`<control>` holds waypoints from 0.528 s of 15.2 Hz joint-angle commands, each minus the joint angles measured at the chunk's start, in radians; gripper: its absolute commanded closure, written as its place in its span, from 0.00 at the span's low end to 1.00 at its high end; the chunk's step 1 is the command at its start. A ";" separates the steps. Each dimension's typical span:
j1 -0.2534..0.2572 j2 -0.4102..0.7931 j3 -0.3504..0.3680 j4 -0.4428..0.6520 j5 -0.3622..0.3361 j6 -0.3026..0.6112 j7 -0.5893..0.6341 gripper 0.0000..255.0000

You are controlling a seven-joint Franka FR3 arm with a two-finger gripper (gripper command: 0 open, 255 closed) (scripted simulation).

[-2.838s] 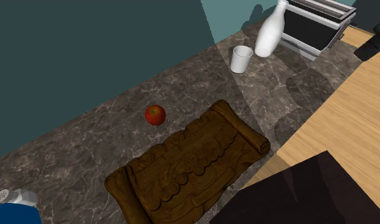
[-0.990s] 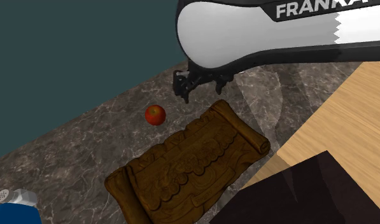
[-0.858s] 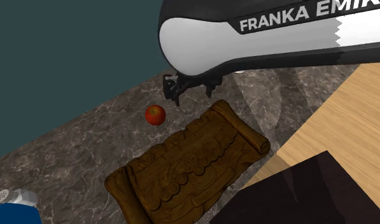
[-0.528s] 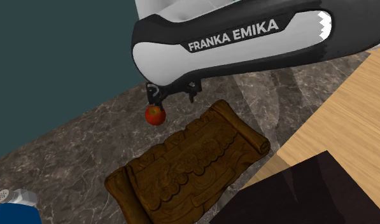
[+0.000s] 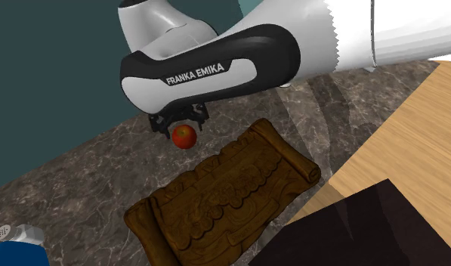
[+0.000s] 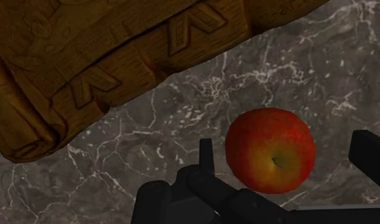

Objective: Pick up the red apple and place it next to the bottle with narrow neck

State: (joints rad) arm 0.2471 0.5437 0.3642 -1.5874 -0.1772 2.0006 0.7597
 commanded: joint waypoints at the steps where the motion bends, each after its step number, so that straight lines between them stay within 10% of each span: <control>1: 0.016 0.048 -0.007 0.041 -0.011 0.001 0.013 0.00; 8: 0.019 0.080 -0.015 -0.001 -0.025 0.073 0.022 0.00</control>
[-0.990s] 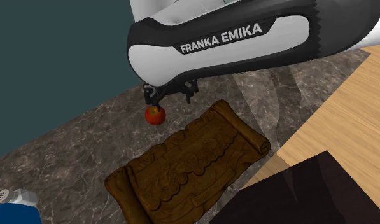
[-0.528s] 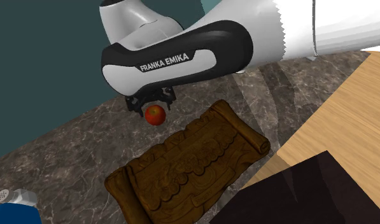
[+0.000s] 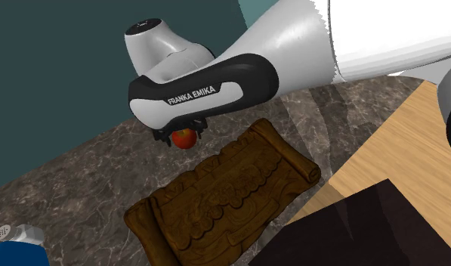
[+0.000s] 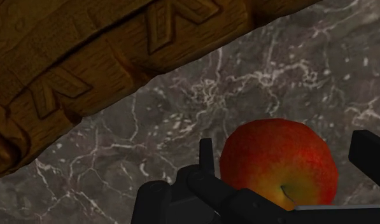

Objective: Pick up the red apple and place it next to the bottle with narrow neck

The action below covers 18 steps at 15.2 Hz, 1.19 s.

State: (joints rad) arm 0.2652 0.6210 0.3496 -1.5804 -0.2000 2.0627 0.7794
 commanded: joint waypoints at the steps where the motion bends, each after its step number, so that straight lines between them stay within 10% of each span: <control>1: 0.000 0.003 -0.001 -0.008 -0.002 0.011 0.002 0.00; 7: 0.000 0.003 -0.001 -0.008 -0.002 0.011 0.002 0.00; 8: 0.000 0.003 -0.001 -0.008 -0.002 0.011 0.002 1.00; 18: -0.001 -0.004 0.001 -0.005 0.001 0.001 0.001 1.00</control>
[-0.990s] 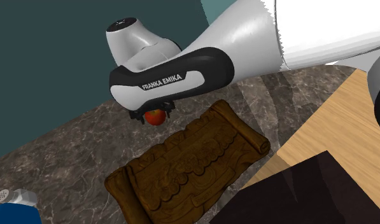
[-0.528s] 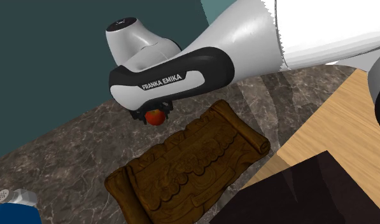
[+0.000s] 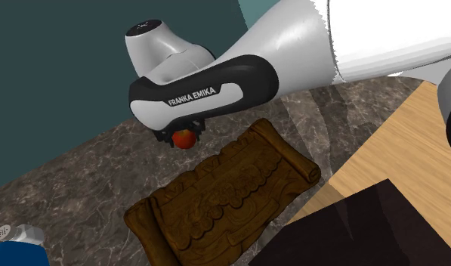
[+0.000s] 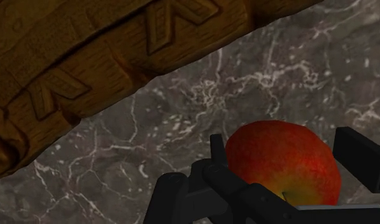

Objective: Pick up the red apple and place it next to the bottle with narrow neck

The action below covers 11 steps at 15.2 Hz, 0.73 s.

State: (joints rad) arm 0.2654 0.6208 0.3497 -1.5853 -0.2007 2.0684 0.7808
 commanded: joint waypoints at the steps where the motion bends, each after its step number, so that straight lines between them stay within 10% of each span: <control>1: -0.002 -0.011 0.003 0.003 0.004 -0.014 -0.002 1.00; 11: -0.008 -0.071 0.017 0.048 0.026 -0.116 -0.013 1.00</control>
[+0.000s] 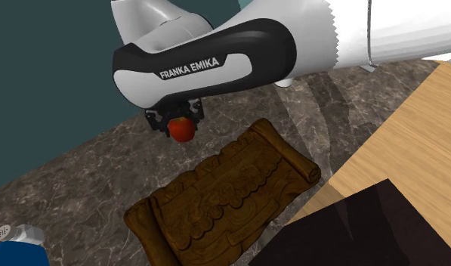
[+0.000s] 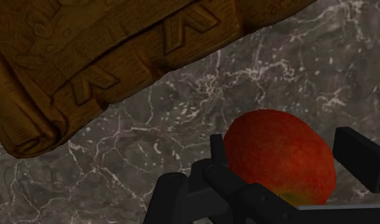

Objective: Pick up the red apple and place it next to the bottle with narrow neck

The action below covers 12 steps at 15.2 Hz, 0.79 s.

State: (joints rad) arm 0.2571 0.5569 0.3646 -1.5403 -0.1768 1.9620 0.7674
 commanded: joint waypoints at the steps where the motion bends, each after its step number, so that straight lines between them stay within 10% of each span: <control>1: 0.000 -0.012 0.003 0.009 0.004 -0.021 -0.001 1.00; 12: -0.001 -0.056 0.013 0.093 0.022 -0.146 -0.010 1.00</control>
State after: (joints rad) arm 0.2561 0.5008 0.3777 -1.4639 -0.1552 1.8323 0.7593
